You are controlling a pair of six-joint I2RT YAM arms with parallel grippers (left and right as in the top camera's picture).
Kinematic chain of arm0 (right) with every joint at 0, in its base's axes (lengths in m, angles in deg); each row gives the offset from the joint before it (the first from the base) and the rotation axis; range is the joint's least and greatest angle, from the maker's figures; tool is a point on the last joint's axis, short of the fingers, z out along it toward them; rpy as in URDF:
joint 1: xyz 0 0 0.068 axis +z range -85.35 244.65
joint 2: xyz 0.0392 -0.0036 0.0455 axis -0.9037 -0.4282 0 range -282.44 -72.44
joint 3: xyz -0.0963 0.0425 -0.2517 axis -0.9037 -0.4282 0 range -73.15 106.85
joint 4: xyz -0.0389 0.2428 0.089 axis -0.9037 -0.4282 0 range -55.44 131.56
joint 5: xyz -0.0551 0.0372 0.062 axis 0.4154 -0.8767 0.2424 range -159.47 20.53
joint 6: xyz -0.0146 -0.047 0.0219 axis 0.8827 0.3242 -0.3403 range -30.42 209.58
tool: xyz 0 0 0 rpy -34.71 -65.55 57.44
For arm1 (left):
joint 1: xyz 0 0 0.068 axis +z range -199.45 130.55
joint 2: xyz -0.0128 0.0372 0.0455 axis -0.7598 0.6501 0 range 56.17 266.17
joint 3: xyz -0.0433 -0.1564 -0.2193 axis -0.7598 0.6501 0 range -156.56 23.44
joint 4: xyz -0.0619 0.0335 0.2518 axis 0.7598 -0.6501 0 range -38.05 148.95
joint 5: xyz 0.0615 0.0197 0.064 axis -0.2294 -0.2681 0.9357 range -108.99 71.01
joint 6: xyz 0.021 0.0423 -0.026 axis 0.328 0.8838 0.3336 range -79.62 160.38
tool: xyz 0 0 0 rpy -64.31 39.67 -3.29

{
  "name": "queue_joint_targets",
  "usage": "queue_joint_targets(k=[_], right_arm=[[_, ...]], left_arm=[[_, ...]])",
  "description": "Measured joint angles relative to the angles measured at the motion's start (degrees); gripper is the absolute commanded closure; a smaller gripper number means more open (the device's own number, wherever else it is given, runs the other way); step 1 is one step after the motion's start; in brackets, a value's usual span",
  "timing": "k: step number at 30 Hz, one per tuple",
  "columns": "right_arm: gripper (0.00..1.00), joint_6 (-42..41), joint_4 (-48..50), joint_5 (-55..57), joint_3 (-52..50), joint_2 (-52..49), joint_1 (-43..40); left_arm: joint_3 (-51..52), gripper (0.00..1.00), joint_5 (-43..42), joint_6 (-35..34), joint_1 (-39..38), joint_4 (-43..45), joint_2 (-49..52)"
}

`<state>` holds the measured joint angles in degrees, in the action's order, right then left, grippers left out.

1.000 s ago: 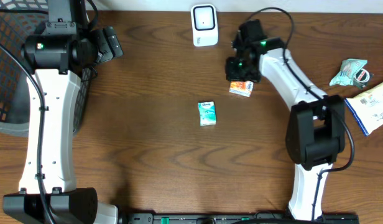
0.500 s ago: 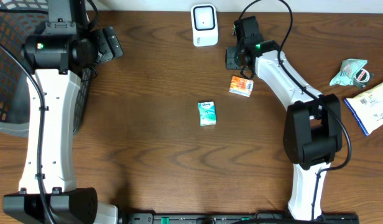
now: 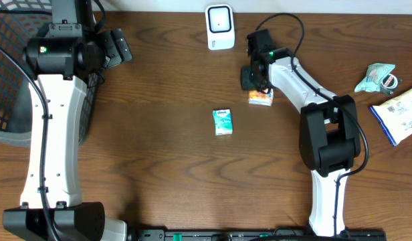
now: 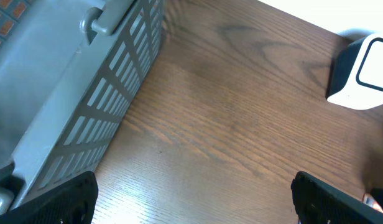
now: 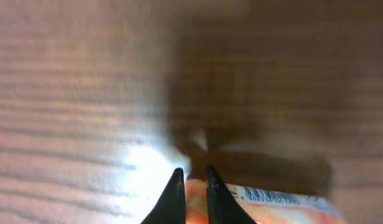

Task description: Scan the item barcode

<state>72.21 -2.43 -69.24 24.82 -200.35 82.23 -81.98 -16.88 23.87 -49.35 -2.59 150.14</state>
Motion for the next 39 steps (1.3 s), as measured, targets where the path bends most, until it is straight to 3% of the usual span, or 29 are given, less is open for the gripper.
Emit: queue_joint_targets(k=[11, 18, 27, 31, 37, 39], right_arm=[[0.95, 1.79, -17.29, -3.28, 0.11, 0.0, 0.0], [0.99, 5.09, -29.99, -0.83, 1.95, 0.0, -0.07], [0.98, 5.92, -29.83, -1.51, 3.37, 0.63, -0.92], [0.88, 6.19, -29.05, -2.01, 4.76, 3.82, -1.38], [0.5, 6.51, -28.55, -1.7, 6.62, 12.13, -5.27], [0.46, 6.67, -28.46, -1.7, 7.02, 13.22, -7.67]], left_arm=[[0.0, 0.02, 0.0, 0.0, 0.0, 0.02, 0.0], [0.0, 0.02, 0.0, 0.0, 0.0, 0.0, 0.0], [0.0, 0.02, 0.0, 0.0, 0.0, 0.02, 0.0], [0.0, 0.02, 0.0, 0.0, 0.0, 0.02, 0.0], [0.0, 0.02, 0.0, 0.0, 0.0, 0.0, 0.0], [0.0, 0.02, 0.0, 0.02, 0.0, 0.0, 0.0]])
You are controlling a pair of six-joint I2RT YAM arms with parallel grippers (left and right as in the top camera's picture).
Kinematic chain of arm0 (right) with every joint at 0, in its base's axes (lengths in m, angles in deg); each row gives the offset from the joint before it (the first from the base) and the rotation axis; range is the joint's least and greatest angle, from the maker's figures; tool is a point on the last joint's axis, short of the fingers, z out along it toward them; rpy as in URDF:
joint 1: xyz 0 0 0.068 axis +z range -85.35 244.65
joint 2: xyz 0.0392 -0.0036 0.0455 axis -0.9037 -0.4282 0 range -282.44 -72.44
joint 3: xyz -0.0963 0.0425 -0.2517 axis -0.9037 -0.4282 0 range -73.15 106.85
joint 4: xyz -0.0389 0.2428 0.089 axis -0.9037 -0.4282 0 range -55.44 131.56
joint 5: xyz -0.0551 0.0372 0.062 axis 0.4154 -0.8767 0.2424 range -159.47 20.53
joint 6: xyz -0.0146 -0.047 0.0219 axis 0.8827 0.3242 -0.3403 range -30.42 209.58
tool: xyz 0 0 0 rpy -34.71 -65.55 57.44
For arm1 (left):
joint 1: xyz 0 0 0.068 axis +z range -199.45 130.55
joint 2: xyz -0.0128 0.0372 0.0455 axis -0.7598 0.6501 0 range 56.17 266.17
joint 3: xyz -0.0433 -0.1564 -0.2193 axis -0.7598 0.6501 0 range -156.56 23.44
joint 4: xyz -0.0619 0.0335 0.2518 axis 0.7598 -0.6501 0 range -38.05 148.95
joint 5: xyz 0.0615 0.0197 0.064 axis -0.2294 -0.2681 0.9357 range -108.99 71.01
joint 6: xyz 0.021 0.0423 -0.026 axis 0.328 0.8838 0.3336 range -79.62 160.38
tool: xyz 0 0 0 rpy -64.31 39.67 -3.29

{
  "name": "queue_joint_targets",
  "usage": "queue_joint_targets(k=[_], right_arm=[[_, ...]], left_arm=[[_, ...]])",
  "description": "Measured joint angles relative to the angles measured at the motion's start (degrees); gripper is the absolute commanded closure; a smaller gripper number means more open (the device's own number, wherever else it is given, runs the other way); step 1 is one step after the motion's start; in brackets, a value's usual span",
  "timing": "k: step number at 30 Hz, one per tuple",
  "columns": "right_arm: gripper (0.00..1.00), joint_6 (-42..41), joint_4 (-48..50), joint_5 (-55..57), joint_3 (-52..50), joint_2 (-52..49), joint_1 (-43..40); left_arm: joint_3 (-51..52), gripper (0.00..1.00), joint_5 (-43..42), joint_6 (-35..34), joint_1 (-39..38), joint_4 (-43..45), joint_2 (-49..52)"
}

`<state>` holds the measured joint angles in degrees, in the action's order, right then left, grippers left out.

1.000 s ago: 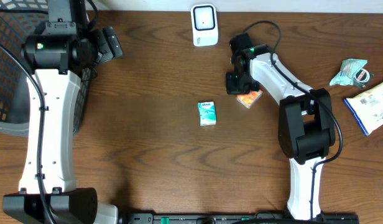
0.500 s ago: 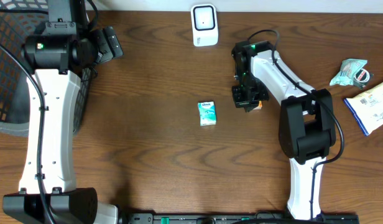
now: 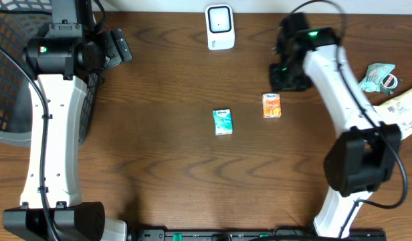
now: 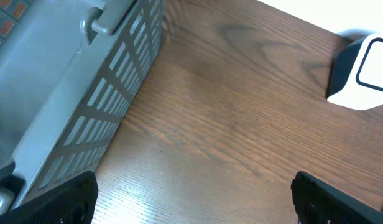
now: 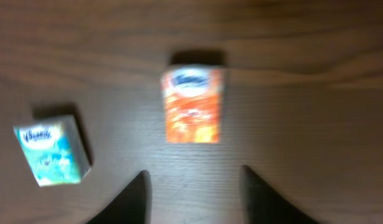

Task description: Scan the item barcode

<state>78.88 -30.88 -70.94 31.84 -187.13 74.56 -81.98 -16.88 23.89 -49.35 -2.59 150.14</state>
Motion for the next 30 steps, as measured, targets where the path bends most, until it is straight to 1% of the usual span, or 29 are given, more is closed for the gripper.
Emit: queue_joint_targets(k=[4, 9, 13, 16, 22, 30], right_arm=[[0.44, 0.31, 0.72, -1.31, 0.04, -0.33, -5.62], [0.44, 3.15, 3.82, -7.87, -0.76, -1.6, -9.46], [0.44, 4.76, 7.23, -13.77, -4.22, -3.52, -9.68], [0.44, 5.25, 10.19, -16.31, -7.56, -4.15, -9.68], [0.47, 4.59, 17.68, -19.65, -15.61, -4.2, -9.68], [0.44, 2.97, 28.09, -23.71, -25.14, -4.04, -9.7]], left_arm=[[0.0, 0.02, 0.0, 0.0, 0.0, 0.02, 0.0], [0.0, 0.03, 0.0, 0.0, 0.0, 0.02, 0.0], [0.0, 0.02, 0.0, -0.02, 0.0, 0.0, 0.0], [0.0, 0.03, 0.0, -0.02, 0.0, 0.0, 0.0], [0.0, 0.02, 0.0, 0.0, 0.0, 0.02, 0.0], [0.0, 0.02, 0.0, -0.02, 0.0, 0.0, 0.0]])
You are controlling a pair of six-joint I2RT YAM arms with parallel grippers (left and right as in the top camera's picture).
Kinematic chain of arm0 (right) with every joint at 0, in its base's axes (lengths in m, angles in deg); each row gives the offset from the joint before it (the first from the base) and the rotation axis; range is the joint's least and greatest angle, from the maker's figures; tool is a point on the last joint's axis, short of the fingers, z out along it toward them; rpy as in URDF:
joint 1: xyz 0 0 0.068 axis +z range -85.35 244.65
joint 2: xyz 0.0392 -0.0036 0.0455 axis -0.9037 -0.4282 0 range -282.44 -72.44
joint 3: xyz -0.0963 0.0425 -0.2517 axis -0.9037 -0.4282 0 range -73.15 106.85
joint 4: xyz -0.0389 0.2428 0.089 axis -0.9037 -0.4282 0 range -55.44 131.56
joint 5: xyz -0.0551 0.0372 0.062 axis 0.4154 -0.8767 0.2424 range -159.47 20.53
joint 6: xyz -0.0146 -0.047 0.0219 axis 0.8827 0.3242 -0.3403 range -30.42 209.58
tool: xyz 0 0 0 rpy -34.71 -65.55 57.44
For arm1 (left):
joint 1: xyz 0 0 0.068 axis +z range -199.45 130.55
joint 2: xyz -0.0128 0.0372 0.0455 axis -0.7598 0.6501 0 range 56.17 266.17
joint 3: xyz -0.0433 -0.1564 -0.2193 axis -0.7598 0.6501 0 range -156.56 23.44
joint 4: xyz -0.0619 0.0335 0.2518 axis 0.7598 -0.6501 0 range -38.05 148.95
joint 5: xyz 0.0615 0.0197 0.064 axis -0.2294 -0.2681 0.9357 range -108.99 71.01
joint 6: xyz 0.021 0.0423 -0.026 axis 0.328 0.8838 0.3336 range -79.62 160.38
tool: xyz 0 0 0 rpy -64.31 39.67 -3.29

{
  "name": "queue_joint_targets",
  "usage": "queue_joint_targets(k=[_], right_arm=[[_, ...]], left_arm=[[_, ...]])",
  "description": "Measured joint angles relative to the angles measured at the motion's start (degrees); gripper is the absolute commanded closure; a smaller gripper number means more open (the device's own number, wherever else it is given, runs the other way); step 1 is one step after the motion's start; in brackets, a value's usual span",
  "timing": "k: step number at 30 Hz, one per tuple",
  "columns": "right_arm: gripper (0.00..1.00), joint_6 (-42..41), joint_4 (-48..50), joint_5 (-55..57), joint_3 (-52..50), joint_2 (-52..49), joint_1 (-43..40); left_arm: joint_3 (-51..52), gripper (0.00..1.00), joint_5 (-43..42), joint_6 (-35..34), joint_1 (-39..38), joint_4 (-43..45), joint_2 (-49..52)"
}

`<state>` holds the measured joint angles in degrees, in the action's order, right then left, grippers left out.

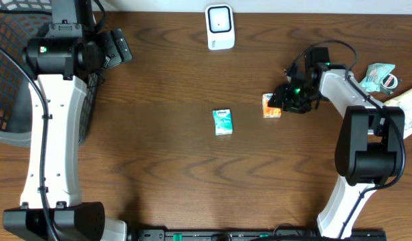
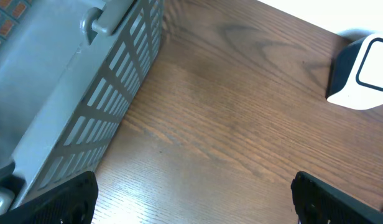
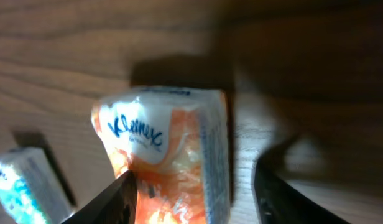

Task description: Scan the item barcode

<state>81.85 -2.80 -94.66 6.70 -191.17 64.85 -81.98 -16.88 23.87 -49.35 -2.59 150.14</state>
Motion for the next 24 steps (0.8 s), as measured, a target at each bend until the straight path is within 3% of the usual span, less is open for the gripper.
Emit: queue_joint_targets(k=[4, 10, 18, 24], right_arm=[[0.45, -0.83, 4.79, -2.16, -2.34, 0.79, 0.07], [0.98, -1.99, 6.47, -3.37, -4.72, 1.22, 0.09], [0.99, -3.78, 6.12, -7.93, -4.94, 0.96, 0.0], [0.99, 0.44, 5.86, -25.03, -4.72, 0.39, -0.57]], left_arm=[[0.0, 0.02, 0.0, 0.0, 0.0, 0.02, 0.0], [0.0, 0.02, 0.0, 0.0, 0.0, 0.02, 0.0], [0.0, 0.02, 0.0, 0.0, 0.0, 0.02, 0.0], [0.0, 0.02, 0.0, 0.0, 0.0, 0.02, 0.0]])
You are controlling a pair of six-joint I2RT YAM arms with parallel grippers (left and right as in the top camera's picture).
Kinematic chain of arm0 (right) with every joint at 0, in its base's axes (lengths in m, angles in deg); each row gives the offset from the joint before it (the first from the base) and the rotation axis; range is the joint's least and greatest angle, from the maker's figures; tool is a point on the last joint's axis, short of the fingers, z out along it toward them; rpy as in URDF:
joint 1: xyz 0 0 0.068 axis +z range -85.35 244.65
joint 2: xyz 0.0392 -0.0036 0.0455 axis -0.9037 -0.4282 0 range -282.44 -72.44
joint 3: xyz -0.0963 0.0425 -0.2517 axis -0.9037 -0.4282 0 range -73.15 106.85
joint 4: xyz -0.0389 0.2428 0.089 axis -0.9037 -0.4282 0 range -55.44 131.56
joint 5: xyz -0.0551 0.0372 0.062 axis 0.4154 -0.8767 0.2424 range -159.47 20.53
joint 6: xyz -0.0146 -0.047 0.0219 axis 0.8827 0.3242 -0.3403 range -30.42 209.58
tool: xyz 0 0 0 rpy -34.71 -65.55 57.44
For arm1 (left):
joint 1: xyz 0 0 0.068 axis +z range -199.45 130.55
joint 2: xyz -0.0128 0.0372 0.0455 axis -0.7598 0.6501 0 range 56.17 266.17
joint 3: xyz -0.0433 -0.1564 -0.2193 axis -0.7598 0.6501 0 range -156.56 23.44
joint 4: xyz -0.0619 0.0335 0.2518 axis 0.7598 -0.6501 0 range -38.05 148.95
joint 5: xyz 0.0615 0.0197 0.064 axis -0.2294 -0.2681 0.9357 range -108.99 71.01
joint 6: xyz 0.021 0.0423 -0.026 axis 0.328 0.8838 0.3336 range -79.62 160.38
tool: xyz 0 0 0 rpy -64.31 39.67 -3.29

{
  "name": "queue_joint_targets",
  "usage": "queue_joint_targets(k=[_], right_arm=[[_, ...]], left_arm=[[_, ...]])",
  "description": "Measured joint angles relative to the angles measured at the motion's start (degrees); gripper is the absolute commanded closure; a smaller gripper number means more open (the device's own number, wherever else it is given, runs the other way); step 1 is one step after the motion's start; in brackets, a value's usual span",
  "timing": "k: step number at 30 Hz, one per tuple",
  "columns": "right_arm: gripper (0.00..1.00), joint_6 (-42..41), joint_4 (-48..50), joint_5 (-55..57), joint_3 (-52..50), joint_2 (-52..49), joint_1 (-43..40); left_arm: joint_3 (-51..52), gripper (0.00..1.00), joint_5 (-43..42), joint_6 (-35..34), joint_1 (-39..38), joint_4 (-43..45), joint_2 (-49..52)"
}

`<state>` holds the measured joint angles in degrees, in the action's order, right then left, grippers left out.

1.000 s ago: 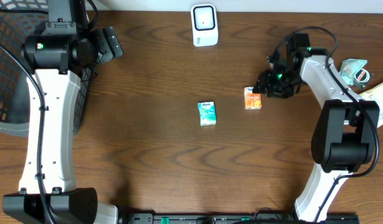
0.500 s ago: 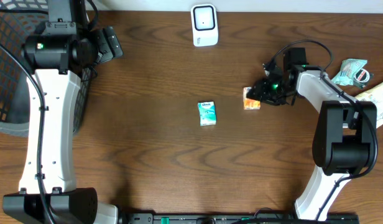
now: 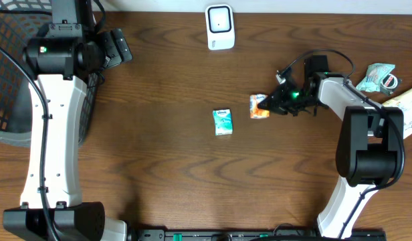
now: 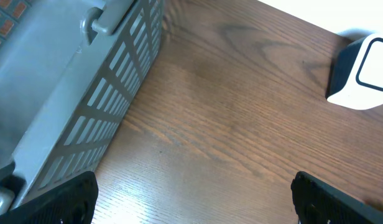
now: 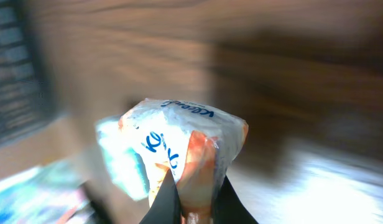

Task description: Scan the item barcode

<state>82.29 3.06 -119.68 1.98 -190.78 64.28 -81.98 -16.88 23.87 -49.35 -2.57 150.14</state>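
Note:
An orange-and-white Kleenex tissue pack is pinched in my right gripper, which reaches in low from the right. In the right wrist view the pack stands tilted between the shut fingers, and no barcode shows. The white scanner stands at the table's back middle and also shows in the left wrist view. My left gripper hangs open at the far left by the basket, its fingers wide apart over bare wood.
A teal tissue pack lies left of the orange one. A dark mesh basket fills the left edge, and its wall shows in the left wrist view. A green packet and a white-blue packet lie at the right edge.
My right gripper has shut on the orange pack, which it stood open around before. The pack now sits a little further left and tilted. The left arm has not moved.
My right gripper was shut with its tips at the orange pack's edge. Then it was open and raised behind the pack, which lay flat further right. Then it was low at the pack's right side with open fingers around it, and now it holds the pack.

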Motion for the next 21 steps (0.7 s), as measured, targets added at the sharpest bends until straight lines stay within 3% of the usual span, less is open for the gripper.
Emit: queue_joint_targets(k=[13, 21], right_arm=[[0.99, 9.68, 3.72, -30.14, 2.45, 1.62, -0.46], [0.99, 10.71, 5.6, -35.8, 2.49, 4.9, -0.46]], left_arm=[[0.0, 0.02, 0.0, 0.0, 0.0, -0.02, 0.0], [0.0, 0.02, 0.0, 0.0, 0.0, 0.0, 0.0]])
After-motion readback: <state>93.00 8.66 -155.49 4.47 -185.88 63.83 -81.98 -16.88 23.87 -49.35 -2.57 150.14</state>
